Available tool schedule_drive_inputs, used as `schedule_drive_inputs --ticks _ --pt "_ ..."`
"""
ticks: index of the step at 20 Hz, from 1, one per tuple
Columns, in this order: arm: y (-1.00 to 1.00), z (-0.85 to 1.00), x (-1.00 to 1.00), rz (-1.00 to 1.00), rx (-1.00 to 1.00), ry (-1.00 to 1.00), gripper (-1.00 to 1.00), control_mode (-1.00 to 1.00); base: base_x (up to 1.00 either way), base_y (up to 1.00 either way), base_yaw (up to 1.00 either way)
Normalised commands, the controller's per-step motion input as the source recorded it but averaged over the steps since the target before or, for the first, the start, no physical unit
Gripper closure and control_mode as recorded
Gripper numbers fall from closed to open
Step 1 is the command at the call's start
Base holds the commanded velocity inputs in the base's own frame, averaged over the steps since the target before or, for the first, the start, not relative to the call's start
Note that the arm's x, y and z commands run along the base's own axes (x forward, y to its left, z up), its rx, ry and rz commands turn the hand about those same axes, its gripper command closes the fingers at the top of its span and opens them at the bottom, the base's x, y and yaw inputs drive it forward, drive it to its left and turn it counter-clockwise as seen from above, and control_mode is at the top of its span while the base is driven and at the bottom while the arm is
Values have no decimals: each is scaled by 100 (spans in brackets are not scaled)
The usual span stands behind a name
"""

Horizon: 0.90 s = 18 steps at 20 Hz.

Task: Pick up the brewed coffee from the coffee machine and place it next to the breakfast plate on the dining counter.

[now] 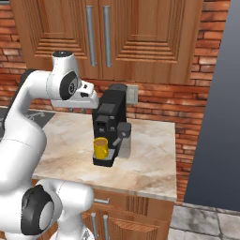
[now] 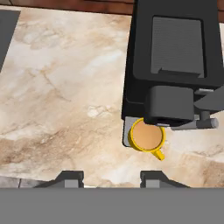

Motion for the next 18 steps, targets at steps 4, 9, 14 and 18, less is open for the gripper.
schedule_drive_inputs --ticks 4,9,14,18 --pt "-14 -6 -2 0 3 -3 -100 -100 0 0 0" --pt "-49 -20 -38 5 9 -12 -100 -100 0 0 0" --pt "-36 -28 -28 9 8 -22 -100 -100 0 0 0" --pt "-51 -33 -1 12 6 -17 -100 -100 0 0 0"
